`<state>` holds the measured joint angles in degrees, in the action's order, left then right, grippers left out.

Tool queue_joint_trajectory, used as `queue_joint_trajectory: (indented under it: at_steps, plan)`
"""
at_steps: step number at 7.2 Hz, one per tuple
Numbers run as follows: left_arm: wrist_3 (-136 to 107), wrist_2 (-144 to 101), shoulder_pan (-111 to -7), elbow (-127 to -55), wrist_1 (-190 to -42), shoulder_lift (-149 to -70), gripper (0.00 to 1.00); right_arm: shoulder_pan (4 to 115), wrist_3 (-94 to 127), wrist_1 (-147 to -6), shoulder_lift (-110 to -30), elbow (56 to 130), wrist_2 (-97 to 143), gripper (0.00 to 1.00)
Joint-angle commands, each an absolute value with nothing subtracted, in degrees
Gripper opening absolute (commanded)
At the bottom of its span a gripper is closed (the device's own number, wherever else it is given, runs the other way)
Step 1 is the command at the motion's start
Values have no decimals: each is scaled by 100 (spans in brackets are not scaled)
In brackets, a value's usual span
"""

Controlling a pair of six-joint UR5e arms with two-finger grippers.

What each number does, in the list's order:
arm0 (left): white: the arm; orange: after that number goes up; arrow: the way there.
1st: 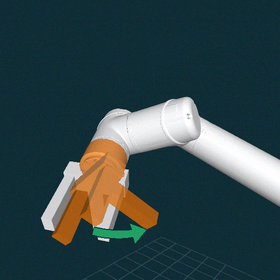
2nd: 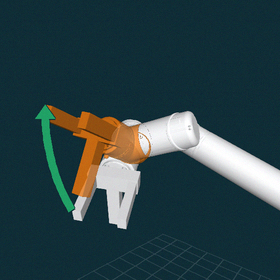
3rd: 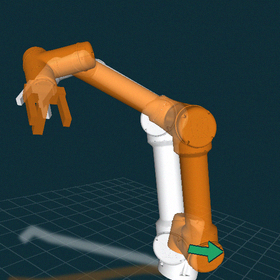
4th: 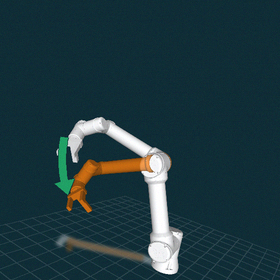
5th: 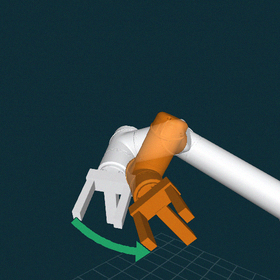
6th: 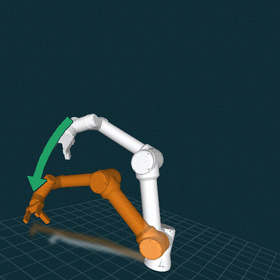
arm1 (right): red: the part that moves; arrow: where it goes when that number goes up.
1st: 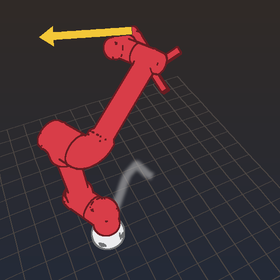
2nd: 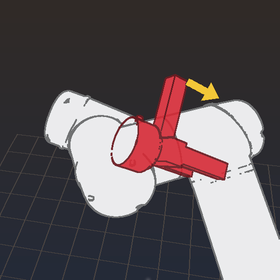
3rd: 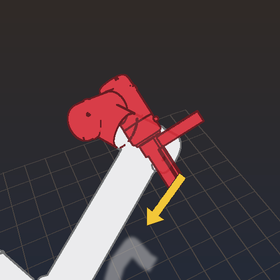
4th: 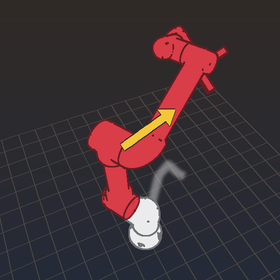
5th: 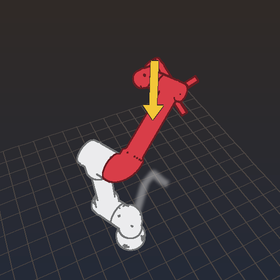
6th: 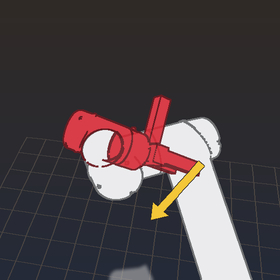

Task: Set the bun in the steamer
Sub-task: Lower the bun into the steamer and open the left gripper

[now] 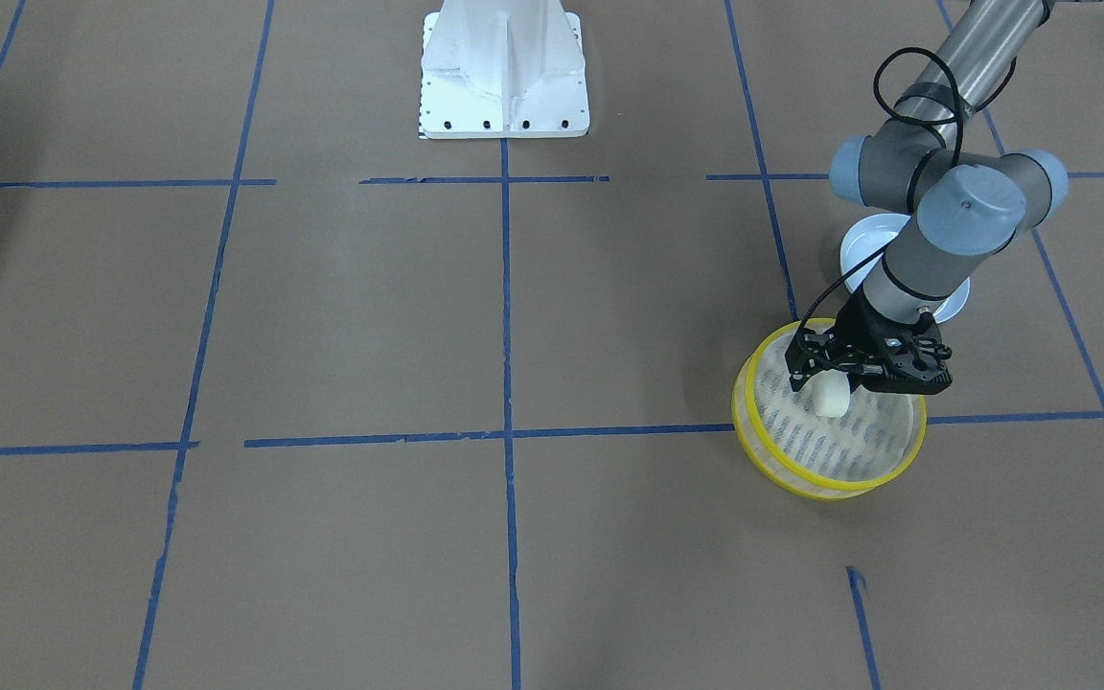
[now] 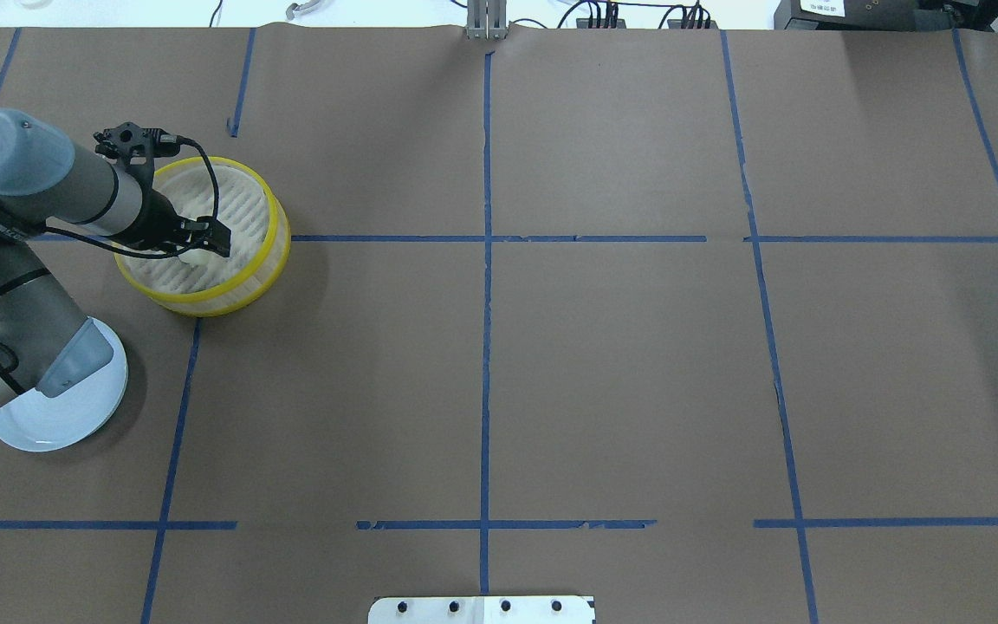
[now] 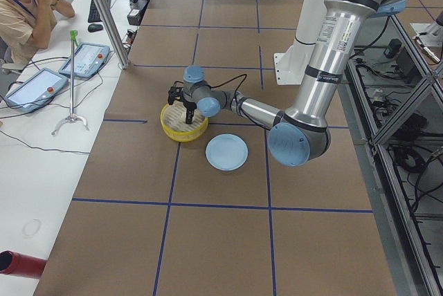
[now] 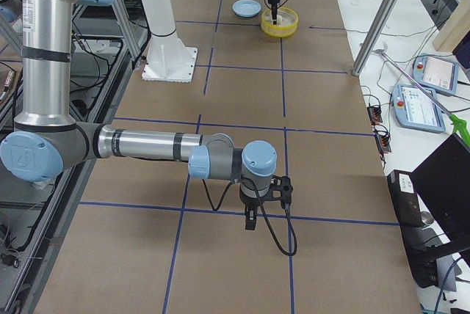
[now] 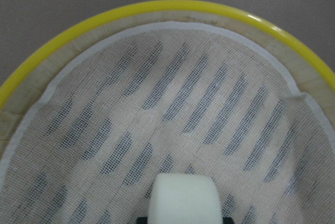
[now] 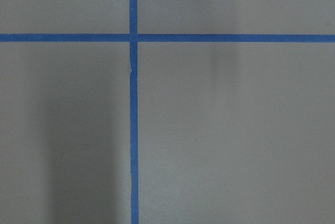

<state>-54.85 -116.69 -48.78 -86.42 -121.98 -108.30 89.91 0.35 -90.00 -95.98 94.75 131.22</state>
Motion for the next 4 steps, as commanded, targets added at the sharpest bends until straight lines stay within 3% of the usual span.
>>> queue_joint_trajectory:
  at_steps: [1, 4]
  plan:
    - [-5476, -11672, -4939, -8780, -12191, -10828, 100, 8991, 35, -9000, -9598, 9475, 13122, 100]
    - [-3993, -11733, -5710, -10032, -10195, -10819, 99, 8991, 35, -9000, -9598, 9475, 13122, 100]
